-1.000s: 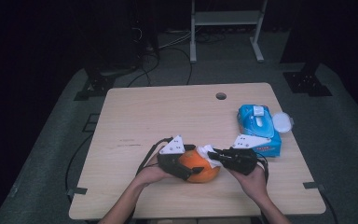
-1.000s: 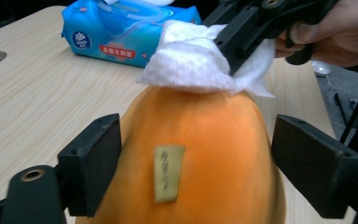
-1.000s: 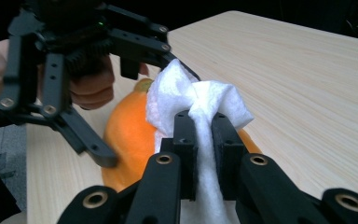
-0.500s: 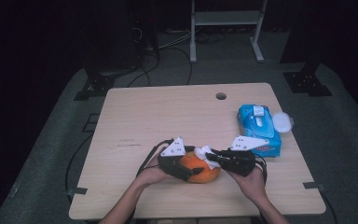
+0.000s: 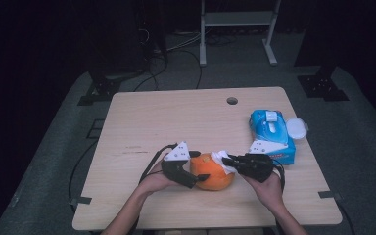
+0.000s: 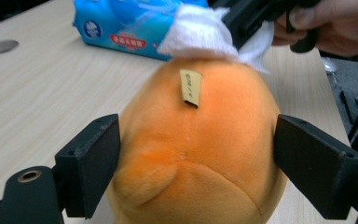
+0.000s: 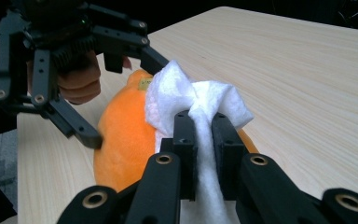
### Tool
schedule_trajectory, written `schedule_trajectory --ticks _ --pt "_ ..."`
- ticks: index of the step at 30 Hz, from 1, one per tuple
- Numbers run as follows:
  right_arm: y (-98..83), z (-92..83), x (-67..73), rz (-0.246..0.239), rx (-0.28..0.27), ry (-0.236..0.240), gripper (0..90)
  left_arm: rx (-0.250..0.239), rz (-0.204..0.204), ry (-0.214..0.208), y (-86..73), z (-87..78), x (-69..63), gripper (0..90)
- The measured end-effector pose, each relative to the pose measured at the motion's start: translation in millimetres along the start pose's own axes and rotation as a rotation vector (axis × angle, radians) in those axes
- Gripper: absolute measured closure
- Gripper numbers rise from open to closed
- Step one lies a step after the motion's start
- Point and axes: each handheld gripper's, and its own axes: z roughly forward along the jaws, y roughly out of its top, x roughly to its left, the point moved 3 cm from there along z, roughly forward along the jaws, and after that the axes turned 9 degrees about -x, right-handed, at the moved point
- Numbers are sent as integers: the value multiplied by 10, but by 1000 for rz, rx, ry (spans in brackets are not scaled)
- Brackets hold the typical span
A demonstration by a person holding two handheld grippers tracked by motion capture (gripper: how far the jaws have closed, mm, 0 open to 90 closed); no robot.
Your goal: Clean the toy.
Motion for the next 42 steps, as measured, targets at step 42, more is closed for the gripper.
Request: schedule_trajectory --ticks 42 --pt "-87 -146 -154 36 21 -36 812 -13 -58 15 -77 -15 77 229"
